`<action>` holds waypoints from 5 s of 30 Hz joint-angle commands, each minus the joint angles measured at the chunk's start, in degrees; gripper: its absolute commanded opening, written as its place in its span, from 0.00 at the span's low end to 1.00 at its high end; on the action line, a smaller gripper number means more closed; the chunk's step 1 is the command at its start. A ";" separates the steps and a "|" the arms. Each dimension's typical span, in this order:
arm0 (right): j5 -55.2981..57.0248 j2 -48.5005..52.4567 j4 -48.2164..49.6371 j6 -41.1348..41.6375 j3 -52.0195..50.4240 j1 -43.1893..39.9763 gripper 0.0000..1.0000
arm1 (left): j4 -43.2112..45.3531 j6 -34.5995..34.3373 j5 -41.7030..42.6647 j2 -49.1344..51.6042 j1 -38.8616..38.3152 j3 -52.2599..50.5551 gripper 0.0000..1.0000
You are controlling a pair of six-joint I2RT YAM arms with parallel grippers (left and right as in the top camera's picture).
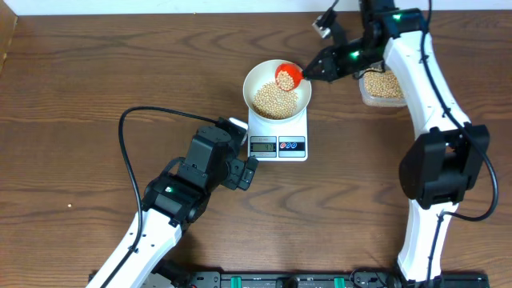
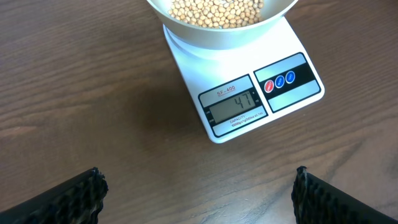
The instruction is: Scoop item into bowl and weigh 50g on scale
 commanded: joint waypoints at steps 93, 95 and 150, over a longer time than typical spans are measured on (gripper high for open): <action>7.30 -2.32 1.09 -2.89 1.42 3.06 0.01 | -0.17 0.33 -0.31 0.22 0.24 0.61 0.97; 5.95 -2.32 1.09 -2.86 1.42 2.32 0.01 | -0.17 0.33 -0.31 0.22 0.24 0.61 0.97; -11.04 -2.32 0.83 -2.91 1.42 -6.93 0.01 | -0.17 0.33 -0.31 0.22 0.24 0.63 0.97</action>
